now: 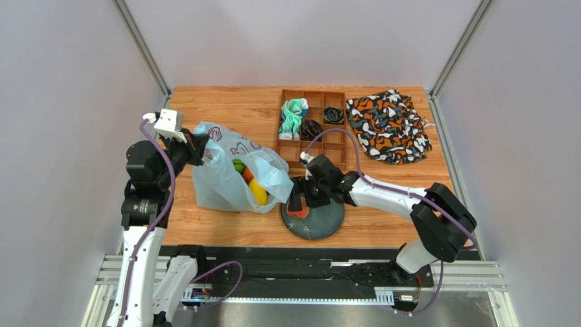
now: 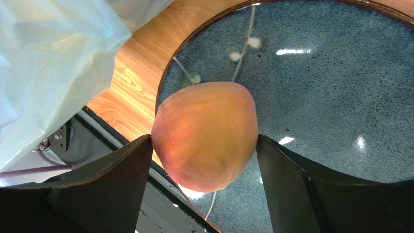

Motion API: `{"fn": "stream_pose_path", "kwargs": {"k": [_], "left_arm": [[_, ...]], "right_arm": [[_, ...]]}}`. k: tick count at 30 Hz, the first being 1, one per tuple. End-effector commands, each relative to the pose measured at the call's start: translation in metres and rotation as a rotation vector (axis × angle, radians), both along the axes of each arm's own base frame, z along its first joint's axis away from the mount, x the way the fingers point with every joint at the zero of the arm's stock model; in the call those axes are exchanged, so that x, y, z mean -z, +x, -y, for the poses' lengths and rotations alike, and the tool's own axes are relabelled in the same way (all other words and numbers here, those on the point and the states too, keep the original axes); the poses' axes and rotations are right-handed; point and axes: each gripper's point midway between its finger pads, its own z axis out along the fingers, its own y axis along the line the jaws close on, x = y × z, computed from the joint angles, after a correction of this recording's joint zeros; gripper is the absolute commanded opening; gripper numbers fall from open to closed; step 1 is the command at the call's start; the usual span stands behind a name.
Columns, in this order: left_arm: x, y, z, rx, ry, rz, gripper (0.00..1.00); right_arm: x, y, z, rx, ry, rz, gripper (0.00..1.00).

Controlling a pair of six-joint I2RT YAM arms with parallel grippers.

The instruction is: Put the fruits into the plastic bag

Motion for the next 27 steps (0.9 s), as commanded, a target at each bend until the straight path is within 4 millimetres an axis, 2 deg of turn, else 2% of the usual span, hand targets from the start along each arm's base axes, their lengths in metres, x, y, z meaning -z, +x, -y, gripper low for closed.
{"fn": "stream_pose_path", "kwargs": {"k": [1, 5, 8, 10, 11, 14, 17, 20, 21, 22, 24, 27], "left_arm": [[-0.009, -0.002, 0.001, 0.002, -0.004, 0.031, 0.00], [-0.009, -0.002, 0.000, -0.001, -0.003, 0.030, 0.00], [-0.008, -0.002, 0.000, -0.001, -0.003, 0.027, 0.00], [-0.008, -0.001, 0.000, -0.002, -0.002, 0.027, 0.00], [-0.008, -0.001, 0.000, -0.002, -0.002, 0.027, 0.00], [-0.008, -0.001, 0.000, -0.004, -0.002, 0.027, 0.00], [-0.007, -0.001, 0.000, -0.002, -0.002, 0.024, 0.00], [-0.008, -0.001, 0.000, -0.004, -0.002, 0.026, 0.00], [-0.008, -0.001, 0.000, -0.005, -0.001, 0.024, 0.00], [-0.008, -0.002, -0.001, -0.008, 0.000, 0.026, 0.00], [-0.009, -0.003, -0.002, -0.011, 0.000, 0.029, 0.00], [-0.010, -0.003, -0.002, -0.011, 0.000, 0.033, 0.00]], "right_arm": [[-0.008, 0.012, -0.015, 0.028, 0.032, 0.035, 0.82], [0.000, 0.013, -0.016, 0.031, 0.026, 0.027, 0.81], [0.003, 0.014, -0.016, 0.030, 0.020, 0.031, 0.76], [0.003, 0.015, -0.014, 0.033, 0.013, 0.039, 0.67], [0.003, 0.016, -0.012, 0.038, 0.007, 0.047, 0.56], [0.002, 0.017, -0.007, 0.039, -0.008, 0.071, 0.45], [0.001, 0.020, -0.001, 0.045, -0.037, 0.091, 0.40], [-0.001, 0.027, 0.014, 0.082, -0.075, 0.118, 0.38], [-0.011, 0.031, 0.017, 0.099, -0.061, 0.140, 0.37], [-0.011, 0.030, 0.025, 0.116, -0.063, 0.142, 0.36], [-0.019, 0.041, 0.042, 0.172, -0.065, 0.174, 0.36], [-0.049, 0.054, 0.064, 0.231, -0.042, 0.240, 0.35]]}}
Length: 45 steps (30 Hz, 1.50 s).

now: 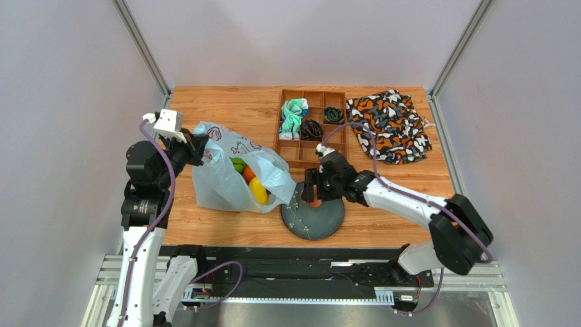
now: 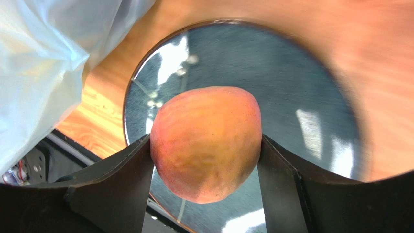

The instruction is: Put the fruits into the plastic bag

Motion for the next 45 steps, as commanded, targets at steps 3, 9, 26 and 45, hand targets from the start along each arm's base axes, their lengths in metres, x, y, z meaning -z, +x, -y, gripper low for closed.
{"fn": "stream_pose_path", "kwargs": {"k": [3, 9, 26, 45], "left_arm": [[-0.009, -0.002, 0.000, -0.003, -0.002, 0.030, 0.00], [-0.010, -0.002, -0.001, -0.008, 0.000, 0.035, 0.00], [-0.010, -0.002, -0.003, -0.018, 0.005, 0.032, 0.00], [-0.008, -0.001, -0.002, -0.012, 0.005, 0.025, 0.00]], "right_arm": [[-0.090, 0.042, 0.036, 0.124, 0.052, 0.263, 0.34], [-0.211, 0.051, 0.015, 0.132, 0.234, 0.575, 0.31], [-0.247, -0.030, -0.155, -0.364, 0.428, 0.564, 0.31], [-0.179, 0.005, -0.154, -0.318, 0.211, 0.480, 0.30]]}}
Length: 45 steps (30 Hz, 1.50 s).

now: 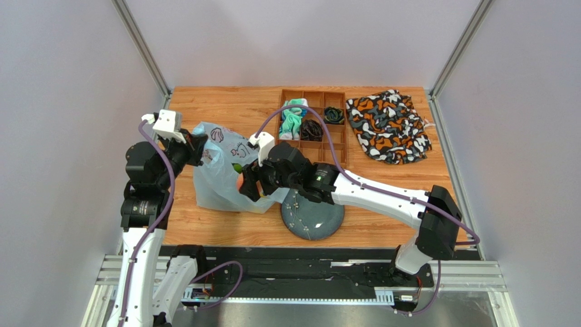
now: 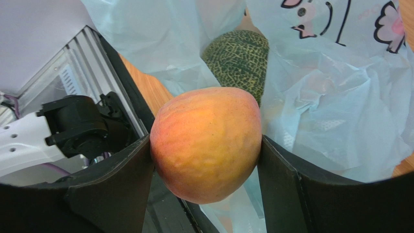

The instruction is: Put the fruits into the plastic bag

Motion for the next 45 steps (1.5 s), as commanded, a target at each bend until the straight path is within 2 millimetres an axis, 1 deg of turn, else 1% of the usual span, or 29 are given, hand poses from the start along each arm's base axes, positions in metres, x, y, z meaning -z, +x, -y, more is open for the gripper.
{"fn": "stream_pose_path", "kwargs": {"k": [1, 3, 6, 10, 11, 12, 13, 14, 16, 17, 18, 19, 20, 21, 22, 23, 24, 26, 27, 31, 34, 36, 37, 40, 41, 44, 45], "left_arm": [[-0.007, 0.000, 0.001, 0.004, 0.003, 0.022, 0.00], [-0.008, 0.000, 0.001, 0.004, 0.003, 0.025, 0.00], [-0.008, 0.000, 0.001, 0.002, 0.003, 0.025, 0.00], [-0.008, -0.001, 0.000, -0.002, 0.005, 0.027, 0.00], [-0.008, -0.001, 0.000, -0.001, 0.005, 0.027, 0.00], [-0.008, -0.001, 0.000, -0.001, 0.005, 0.027, 0.00], [-0.008, -0.001, 0.000, 0.001, 0.005, 0.027, 0.00], [-0.008, -0.001, 0.000, -0.001, 0.006, 0.029, 0.00], [-0.008, -0.001, 0.000, -0.002, 0.005, 0.028, 0.00], [-0.008, -0.001, 0.000, -0.001, 0.005, 0.028, 0.00], [-0.008, -0.001, 0.000, 0.001, 0.005, 0.027, 0.00], [-0.009, -0.002, 0.000, -0.001, 0.005, 0.030, 0.00], [-0.008, -0.002, 0.001, 0.001, 0.005, 0.028, 0.00], [-0.009, -0.002, 0.000, -0.002, 0.006, 0.030, 0.00], [-0.009, -0.002, 0.000, -0.002, 0.006, 0.030, 0.00], [-0.009, -0.002, 0.000, -0.002, 0.006, 0.032, 0.00], [-0.010, -0.002, 0.000, -0.001, 0.006, 0.033, 0.00], [-0.010, -0.002, 0.001, -0.001, 0.006, 0.033, 0.00], [-0.009, -0.002, 0.000, -0.001, 0.008, 0.032, 0.00], [-0.009, -0.002, 0.001, 0.001, 0.008, 0.029, 0.00], [-0.009, -0.002, 0.001, 0.002, 0.008, 0.029, 0.00], [-0.009, -0.002, 0.001, 0.002, 0.006, 0.029, 0.00], [-0.008, -0.001, 0.001, 0.002, 0.006, 0.026, 0.00], [-0.008, -0.001, 0.001, 0.004, 0.006, 0.027, 0.00], [-0.008, -0.001, 0.001, 0.004, 0.006, 0.026, 0.00], [-0.006, 0.000, 0.002, 0.005, 0.006, 0.021, 0.00], [-0.007, -0.001, 0.002, 0.005, 0.006, 0.023, 0.00]], "right_arm": [[-0.022, 0.042, 0.026, 0.137, 0.012, 0.067, 0.30], [-0.021, 0.051, 0.036, 0.170, -0.004, 0.080, 0.30], [-0.020, 0.070, 0.052, 0.229, -0.033, 0.099, 0.31], [-0.022, 0.084, 0.053, 0.254, -0.070, 0.132, 0.31], [-0.034, 0.086, 0.049, 0.249, -0.049, 0.146, 0.31], [-0.040, 0.088, 0.047, 0.247, -0.036, 0.154, 0.31], [-0.044, 0.088, 0.041, 0.230, -0.018, 0.156, 0.31], [-0.053, 0.091, 0.033, 0.222, 0.004, 0.162, 0.31], [-0.056, 0.090, 0.022, 0.190, 0.020, 0.151, 0.31], [-0.058, 0.093, 0.013, 0.181, 0.030, 0.151, 0.31], [-0.057, 0.092, 0.007, 0.167, 0.029, 0.148, 0.32], [-0.055, 0.093, 0.003, 0.162, 0.017, 0.141, 0.32], [-0.047, 0.097, -0.007, 0.155, -0.003, 0.140, 0.32], [-0.044, 0.096, -0.013, 0.151, -0.019, 0.142, 0.32], [-0.031, 0.095, -0.017, 0.147, -0.056, 0.130, 0.33], [-0.025, 0.095, -0.020, 0.140, -0.076, 0.131, 0.33], [-0.014, 0.094, -0.031, 0.129, -0.097, 0.122, 0.33], [0.003, 0.089, -0.035, 0.118, -0.139, 0.104, 0.34], [0.016, 0.090, -0.038, 0.122, -0.165, 0.097, 0.34], [0.039, 0.091, -0.029, 0.149, -0.239, 0.082, 0.37], [0.045, 0.093, -0.019, 0.179, -0.272, 0.089, 0.40], [0.047, 0.094, -0.015, 0.192, -0.287, 0.092, 0.44], [0.051, 0.095, -0.013, 0.193, -0.298, 0.089, 0.47], [0.056, 0.092, -0.015, 0.178, -0.303, 0.073, 0.62], [0.059, 0.091, -0.016, 0.168, -0.303, 0.068, 0.70], [0.061, 0.087, -0.021, 0.134, -0.301, 0.057, 0.79], [0.060, 0.086, -0.022, 0.125, -0.295, 0.054, 0.80]]}}
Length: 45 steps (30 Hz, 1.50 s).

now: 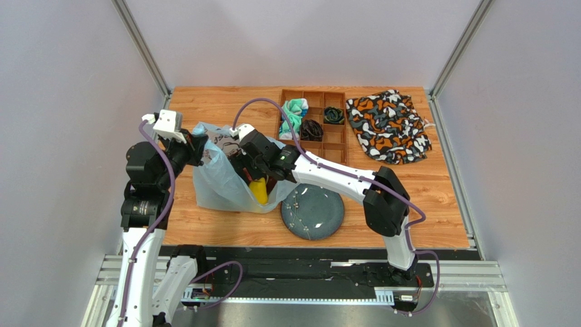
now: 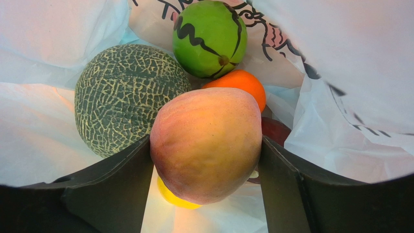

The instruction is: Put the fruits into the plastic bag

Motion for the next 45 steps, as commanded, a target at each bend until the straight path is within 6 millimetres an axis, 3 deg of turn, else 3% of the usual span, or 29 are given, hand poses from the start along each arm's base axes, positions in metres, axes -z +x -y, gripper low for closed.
{"fn": "stream_pose_path", "kwargs": {"k": [1, 11, 15, 18, 22, 27, 31, 35, 40, 45], "left_arm": [[-0.007, -0.001, 0.001, 0.006, 0.005, 0.025, 0.00], [-0.008, -0.001, 0.002, 0.008, 0.003, 0.027, 0.00], [-0.009, -0.001, 0.001, 0.005, 0.004, 0.029, 0.00], [-0.007, 0.000, -0.001, -0.009, 0.004, 0.022, 0.00], [-0.006, 0.000, -0.007, -0.046, 0.004, 0.015, 0.00], [-0.005, 0.001, -0.009, -0.057, 0.001, 0.012, 0.00], [-0.004, 0.002, -0.010, -0.063, 0.001, 0.007, 0.00], [-0.004, 0.002, -0.010, -0.065, 0.001, 0.006, 0.00], [-0.003, 0.003, -0.010, -0.068, -0.002, 0.003, 0.00], [-0.002, 0.003, -0.010, -0.068, -0.001, -0.001, 0.00]], "right_arm": [[-0.016, -0.002, -0.006, -0.038, 0.035, 0.013, 0.82], [-0.037, -0.008, -0.013, -0.098, 0.082, 0.029, 0.92], [-0.060, -0.014, -0.015, -0.130, 0.144, 0.047, 0.91], [-0.099, -0.026, -0.013, -0.173, 0.235, 0.078, 0.90], [-0.162, -0.041, 0.006, -0.208, 0.349, 0.163, 0.88], [-0.191, -0.047, 0.034, -0.183, 0.377, 0.236, 0.87], [-0.194, -0.041, 0.064, -0.105, 0.314, 0.301, 0.87], [-0.162, -0.031, 0.096, -0.015, 0.169, 0.311, 0.88], [-0.129, -0.037, 0.116, 0.022, 0.092, 0.256, 0.90], [-0.114, -0.044, 0.126, 0.048, 0.079, 0.213, 0.91]]}}
